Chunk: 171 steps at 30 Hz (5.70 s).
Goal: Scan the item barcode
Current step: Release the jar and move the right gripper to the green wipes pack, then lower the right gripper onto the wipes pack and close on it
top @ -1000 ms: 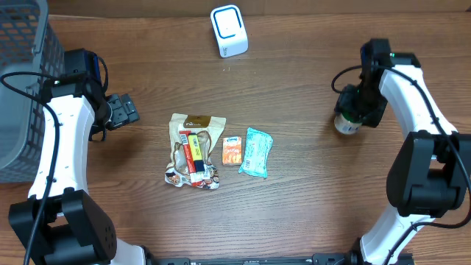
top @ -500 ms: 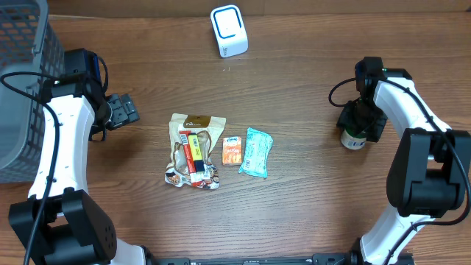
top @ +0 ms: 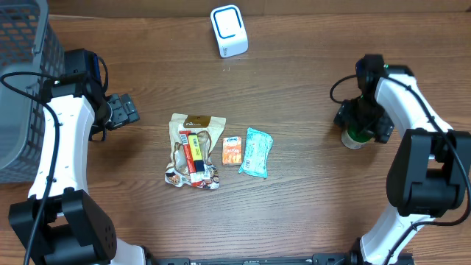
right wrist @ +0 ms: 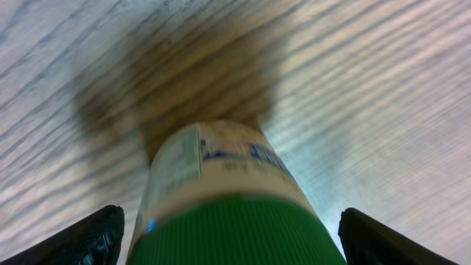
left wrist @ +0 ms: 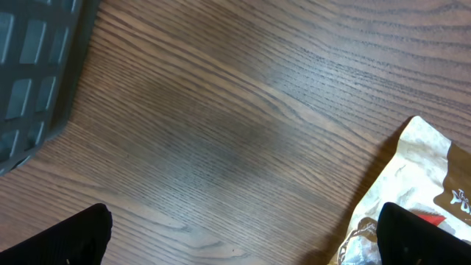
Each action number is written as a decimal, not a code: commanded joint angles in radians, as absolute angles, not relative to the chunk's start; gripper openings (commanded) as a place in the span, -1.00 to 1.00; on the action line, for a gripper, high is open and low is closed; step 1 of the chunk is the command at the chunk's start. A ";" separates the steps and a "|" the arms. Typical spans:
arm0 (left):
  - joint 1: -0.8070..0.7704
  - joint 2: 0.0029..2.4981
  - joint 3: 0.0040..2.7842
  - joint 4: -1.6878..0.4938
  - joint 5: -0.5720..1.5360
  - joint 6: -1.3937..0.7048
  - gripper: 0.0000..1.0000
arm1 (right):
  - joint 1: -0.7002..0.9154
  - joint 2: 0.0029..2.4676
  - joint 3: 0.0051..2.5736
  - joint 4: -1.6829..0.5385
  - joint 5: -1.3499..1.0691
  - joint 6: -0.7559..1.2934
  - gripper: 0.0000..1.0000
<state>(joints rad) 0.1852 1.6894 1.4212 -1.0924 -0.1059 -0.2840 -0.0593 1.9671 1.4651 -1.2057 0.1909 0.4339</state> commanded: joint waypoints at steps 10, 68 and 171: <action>0.184 1.698 1.435 -1.091 -0.107 -0.269 1.00 | -0.049 1.900 1.989 -1.525 -0.175 0.388 0.54; 0.184 1.698 1.435 -1.091 -0.107 -0.269 0.99 | 0.282 1.891 1.405 -1.112 -0.194 0.307 -0.11; 0.184 1.698 1.435 -1.091 -0.107 -0.269 1.00 | 0.228 1.861 1.082 -0.687 -0.612 0.103 -0.93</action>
<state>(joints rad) 0.1852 1.6894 1.4212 -1.0920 -0.1059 -0.2840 0.2379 1.8641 1.0771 -0.6811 -0.4988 0.1066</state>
